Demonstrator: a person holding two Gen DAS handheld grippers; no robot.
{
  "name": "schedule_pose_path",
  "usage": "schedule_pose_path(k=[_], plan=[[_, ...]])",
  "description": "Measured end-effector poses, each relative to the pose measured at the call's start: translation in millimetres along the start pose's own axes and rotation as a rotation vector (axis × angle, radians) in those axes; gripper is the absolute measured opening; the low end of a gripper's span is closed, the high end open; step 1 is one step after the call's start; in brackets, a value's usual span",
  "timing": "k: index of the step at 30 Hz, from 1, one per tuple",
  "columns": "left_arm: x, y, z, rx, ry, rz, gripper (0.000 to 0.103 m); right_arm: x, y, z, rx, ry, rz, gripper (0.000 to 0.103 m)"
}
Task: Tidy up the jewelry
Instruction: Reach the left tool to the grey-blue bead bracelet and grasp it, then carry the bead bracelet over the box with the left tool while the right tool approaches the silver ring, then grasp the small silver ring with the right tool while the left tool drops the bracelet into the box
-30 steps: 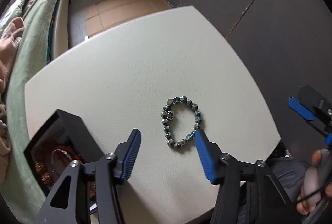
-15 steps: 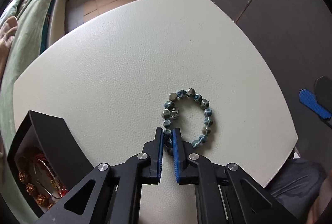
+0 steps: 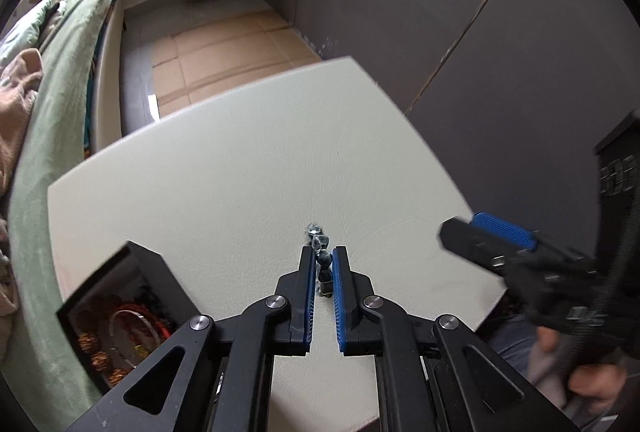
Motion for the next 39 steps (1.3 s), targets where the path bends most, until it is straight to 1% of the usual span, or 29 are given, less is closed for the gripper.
schedule_pose_path(k=[3, 7, 8, 11, 15, 19, 24, 28, 29, 32, 34, 35, 39], plan=[[-1.8, -16.3, -6.1, 0.004, -0.008, 0.027, 0.008, 1.4, 2.1, -3.3, 0.017, -0.034, -0.006, 0.077], [-1.5, -37.2, -18.4, -0.011, -0.021, 0.066, 0.008, 5.7, 10.4, -13.6, 0.024, -0.084, -0.033, 0.067], [-2.0, -40.2, -22.0, -0.015, -0.026, 0.071, 0.008, 6.6, 12.9, -16.1, 0.026, -0.097, -0.041, 0.065], [0.4, -49.9, -34.6, -0.026, -0.05, 0.085, 0.008, 10.5, 22.4, -26.9, 0.02, -0.147, -0.074, 0.056], [3.5, -57.2, -51.8, -0.039, -0.078, 0.101, 0.008, 14.0, 40.9, -52.1, 0.033, -0.288, -0.137, 0.047], [5.8, -69.9, -65.4, -0.051, -0.1, 0.118, 0.008, 18.7, 56.2, -66.4, 0.06, -0.377, -0.177, 0.039], [11.4, -83.3, -82.5, -0.069, -0.126, 0.135, 0.008, 20.3, 69.1, -72.8, 0.08, -0.431, -0.207, 0.037], [17.0, -85.5, -99.0, -0.086, -0.155, 0.134, 0.008, 21.1, 78.9, -75.8, 0.1, -0.452, -0.222, 0.035], [19.2, -85.5, -103.8, -0.089, -0.166, 0.132, 0.008, 21.7, 80.6, -76.8, 0.108, -0.459, -0.223, 0.032], [24.7, -86.5, -117.3, -0.093, -0.192, 0.13, 0.008, 22.7, 87.7, -77.2, 0.125, -0.472, -0.231, 0.029], [28.2, -86.7, -124.5, -0.094, -0.207, 0.127, 0.008, 24.3, 93.9, -75.7, 0.157, -0.479, -0.24, 0.024], [29.7, -86.8, -127.0, -0.095, -0.212, 0.126, 0.008, 25.5, 96.9, -75.4, 0.162, -0.486, -0.247, 0.023], [34.1, -85.6, -135.1, -0.097, -0.226, 0.122, 0.008, 30.4, 100.7, -82.9, 0.208, -0.55, -0.231, 0.017]])
Point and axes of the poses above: each gripper's, at about its wrist camera, not at the fingertips, and y roughly the way its jaws point, z to its right, x to its underside, the point moved 3 cm from there along y, roughly the way its jaws point
